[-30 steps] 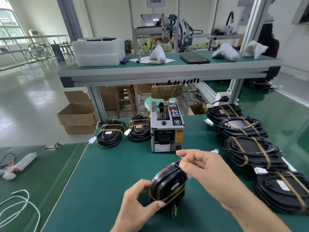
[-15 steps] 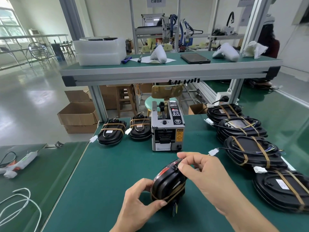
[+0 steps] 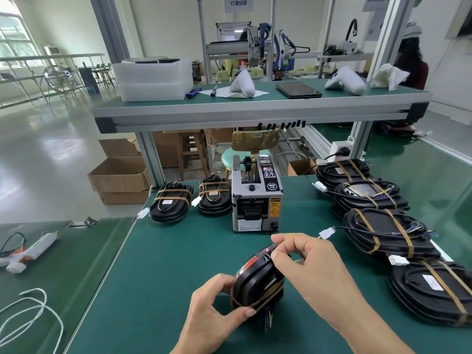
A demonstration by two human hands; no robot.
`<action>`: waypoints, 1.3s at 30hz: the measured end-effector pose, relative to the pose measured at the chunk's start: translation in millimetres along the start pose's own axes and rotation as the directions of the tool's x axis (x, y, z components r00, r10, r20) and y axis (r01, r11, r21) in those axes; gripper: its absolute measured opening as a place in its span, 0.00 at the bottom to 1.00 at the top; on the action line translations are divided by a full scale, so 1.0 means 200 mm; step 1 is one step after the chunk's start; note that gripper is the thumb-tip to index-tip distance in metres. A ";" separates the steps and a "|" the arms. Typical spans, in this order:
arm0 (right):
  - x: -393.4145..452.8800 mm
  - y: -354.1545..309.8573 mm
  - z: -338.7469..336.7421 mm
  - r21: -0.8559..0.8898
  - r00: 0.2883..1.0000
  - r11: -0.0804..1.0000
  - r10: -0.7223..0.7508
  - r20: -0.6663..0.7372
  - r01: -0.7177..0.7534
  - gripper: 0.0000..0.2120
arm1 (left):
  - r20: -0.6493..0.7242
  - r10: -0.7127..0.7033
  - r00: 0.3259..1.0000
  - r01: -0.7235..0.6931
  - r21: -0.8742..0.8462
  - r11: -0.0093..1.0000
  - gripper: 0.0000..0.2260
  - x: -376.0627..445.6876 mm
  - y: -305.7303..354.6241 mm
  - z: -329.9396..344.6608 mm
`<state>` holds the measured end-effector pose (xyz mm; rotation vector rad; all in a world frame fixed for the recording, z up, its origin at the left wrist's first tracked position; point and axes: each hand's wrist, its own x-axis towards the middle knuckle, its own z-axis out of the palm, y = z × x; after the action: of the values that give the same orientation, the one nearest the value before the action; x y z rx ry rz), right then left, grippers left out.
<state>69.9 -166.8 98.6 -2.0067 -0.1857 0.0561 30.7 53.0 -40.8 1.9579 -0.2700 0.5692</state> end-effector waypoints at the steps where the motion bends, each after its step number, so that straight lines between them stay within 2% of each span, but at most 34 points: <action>1: 0.00 0.00 0.00 -0.007 1.000 1.000 0.001 -0.002 -0.001 0.02 | 0.001 0.002 1.000 -0.002 0.001 1.000 0.18 0.00 0.00 0.00; 8: 0.00 -0.02 -0.01 -0.074 1.000 0.997 -0.020 0.006 0.021 0.02 | -0.010 0.011 1.000 -0.011 -0.003 1.000 0.18 0.01 0.01 0.00; 25: 0.01 0.00 -0.02 -0.107 0.998 0.993 -0.055 0.032 0.058 0.03 | -0.007 0.015 1.000 -0.015 -0.006 1.000 0.18 0.00 0.00 0.00; 30: 0.00 -0.02 -0.02 -0.120 0.997 0.990 -0.071 0.024 0.073 0.10 | -0.010 0.023 1.000 -0.023 -0.006 1.000 0.18 0.00 0.00 0.00; 33: 0.00 -0.01 -0.02 -0.132 0.997 0.988 -0.079 0.017 0.080 0.08 | -0.008 0.025 1.000 -0.025 0.000 1.000 0.17 0.00 0.00 0.00; 39: 0.00 -0.01 -0.01 -0.139 0.995 0.985 -0.099 -0.002 0.097 0.12 | -0.005 0.024 1.000 -0.024 0.018 1.000 0.18 0.00 -0.01 0.00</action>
<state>69.9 -166.6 101.8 -2.1333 -0.2891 -0.0298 31.5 53.3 -42.2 1.9723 -0.2861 0.5942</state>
